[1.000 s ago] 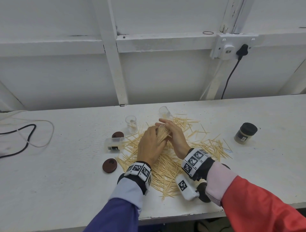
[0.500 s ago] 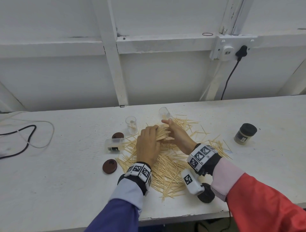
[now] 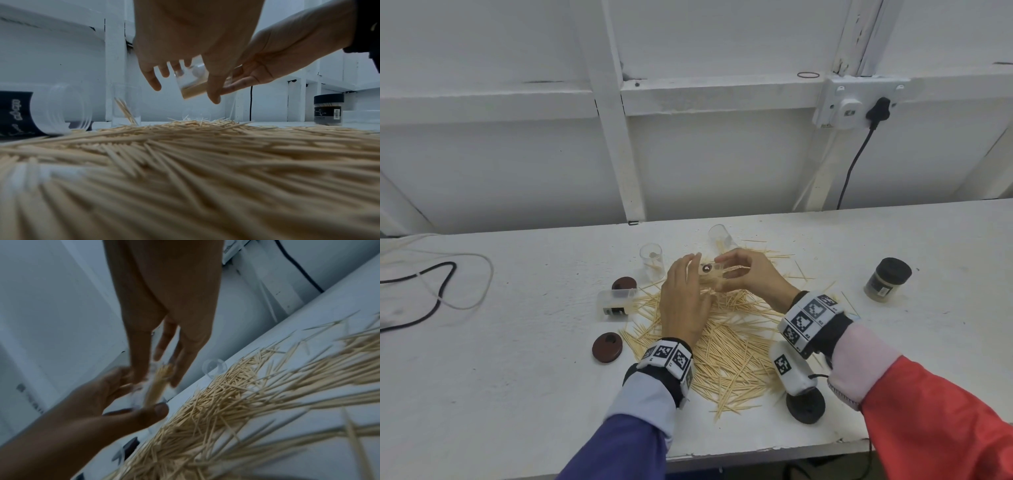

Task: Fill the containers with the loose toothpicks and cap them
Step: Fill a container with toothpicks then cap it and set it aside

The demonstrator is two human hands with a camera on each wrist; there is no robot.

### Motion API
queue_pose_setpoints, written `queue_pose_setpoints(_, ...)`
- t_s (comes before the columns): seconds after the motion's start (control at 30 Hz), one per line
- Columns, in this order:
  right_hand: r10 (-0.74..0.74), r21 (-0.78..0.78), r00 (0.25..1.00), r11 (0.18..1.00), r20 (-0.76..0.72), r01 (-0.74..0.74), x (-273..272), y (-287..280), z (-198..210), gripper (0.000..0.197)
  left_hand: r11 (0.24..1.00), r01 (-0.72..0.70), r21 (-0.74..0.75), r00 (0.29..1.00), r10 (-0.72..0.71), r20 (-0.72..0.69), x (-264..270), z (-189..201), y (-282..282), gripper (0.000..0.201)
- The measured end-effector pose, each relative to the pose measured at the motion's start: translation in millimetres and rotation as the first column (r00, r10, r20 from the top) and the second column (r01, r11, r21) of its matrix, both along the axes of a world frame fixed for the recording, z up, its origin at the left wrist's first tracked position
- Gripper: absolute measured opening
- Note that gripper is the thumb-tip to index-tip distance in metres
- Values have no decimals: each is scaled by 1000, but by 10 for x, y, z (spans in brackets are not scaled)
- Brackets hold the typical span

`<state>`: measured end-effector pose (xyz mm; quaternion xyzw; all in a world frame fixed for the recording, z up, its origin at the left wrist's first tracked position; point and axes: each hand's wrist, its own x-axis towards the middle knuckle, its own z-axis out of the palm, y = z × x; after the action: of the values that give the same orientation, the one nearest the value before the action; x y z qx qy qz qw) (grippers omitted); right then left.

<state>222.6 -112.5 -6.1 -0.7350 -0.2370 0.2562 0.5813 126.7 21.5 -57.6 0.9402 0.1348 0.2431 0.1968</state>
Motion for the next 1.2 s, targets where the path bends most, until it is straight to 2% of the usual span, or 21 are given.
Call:
queue_pose_setpoints(0.2,-11,14,1000,1000,1,11,-1,10,-38,53,1000,2,18,1000,-2,9,-3,-5,5,73)
queue_pose_setpoints(0.3,53,6,998,999,-15,-53,-5,-3,-30,52,1000,4,27,1000,-5,17,-5,-3,2,66)
queue_pose_setpoints(0.43,104,64,989,993,-101,-98,73,-16,-13,41,1000,-1,18,1000,1,4,-11,1,8,57)
queue_pose_setpoints(0.47,70,44,993,997,-97,-66,126,-25,-17,38,1000,-7,16,1000,7,-7,-12,4,5,55)
queue_pose_setpoints(0.53,4,-85,1000,996,22,-2,243,-63,-38,34,1000,-22,11,999,23,-29,-19,13,2,53)
queue_pose_setpoints(0.57,26,-186,992,983,122,-2,301,-87,-60,37,1000,-29,10,999,30,-39,-22,14,2,53)
queue_pose_setpoints(0.63,202,-435,937,898,284,-62,369,-114,-127,52,999,-39,11,998,39,-53,-25,18,3,52)
queue_pose_setpoints(0.73,521,-766,791,634,321,-107,377,-87,-283,94,999,-44,12,996,44,-71,-22,19,9,52)
queue_pose_setpoints(0.8,600,-856,746,511,287,-82,391,-58,-385,113,999,-42,10,996,42,-83,-19,18,10,52)
queue_pose_setpoints(0.9,601,-860,747,505,285,-78,443,-36,-406,110,999,-40,0,996,39,-83,-21,10,9,52)
queue_pose_setpoints(1.03,635,-852,654,522,411,28,501,-15,-293,78,999,-40,-4,994,40,-97,-23,7,12,52)
queue_pose_setpoints(1.1,632,-841,643,540,432,35,522,-1,-286,81,999,-39,-6,994,38,-102,-26,14,8,51)
queue_pose_setpoints(1.2,626,-850,685,526,373,-18,537,-11,-306,100,999,-40,-12,993,39,-109,-31,20,4,51)
